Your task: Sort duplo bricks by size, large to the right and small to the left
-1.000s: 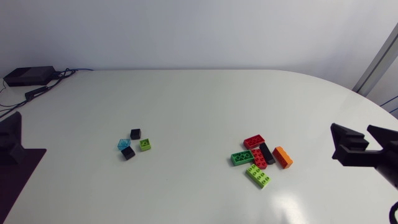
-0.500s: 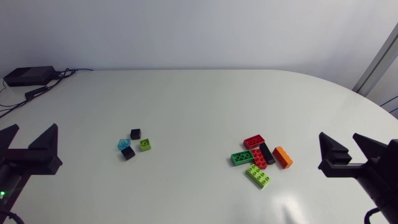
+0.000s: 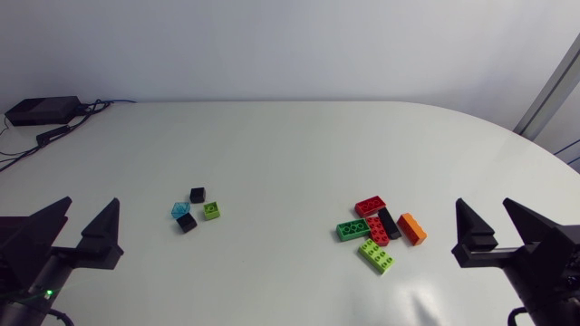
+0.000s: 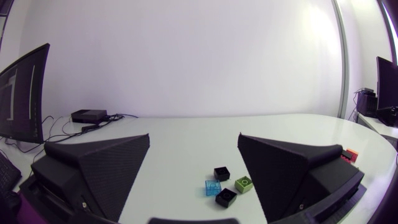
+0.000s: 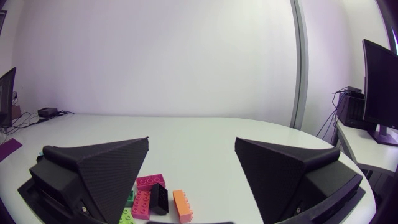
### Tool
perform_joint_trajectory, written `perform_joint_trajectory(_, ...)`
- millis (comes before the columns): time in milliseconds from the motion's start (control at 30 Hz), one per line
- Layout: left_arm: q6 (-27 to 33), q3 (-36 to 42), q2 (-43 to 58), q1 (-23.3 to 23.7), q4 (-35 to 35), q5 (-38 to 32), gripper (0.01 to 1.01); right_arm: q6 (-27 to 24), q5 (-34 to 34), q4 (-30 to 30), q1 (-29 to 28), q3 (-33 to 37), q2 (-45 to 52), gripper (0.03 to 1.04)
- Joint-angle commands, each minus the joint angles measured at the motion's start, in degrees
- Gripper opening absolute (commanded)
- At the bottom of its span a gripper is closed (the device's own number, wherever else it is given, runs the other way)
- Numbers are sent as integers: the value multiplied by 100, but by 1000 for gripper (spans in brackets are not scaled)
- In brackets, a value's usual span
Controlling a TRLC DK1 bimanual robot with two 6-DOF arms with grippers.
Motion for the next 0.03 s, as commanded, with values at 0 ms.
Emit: perform_joint_trajectory(0, -158, -128, -58, 36, 93, 36, 987, -38, -23, 19, -36, -255, -45, 998)
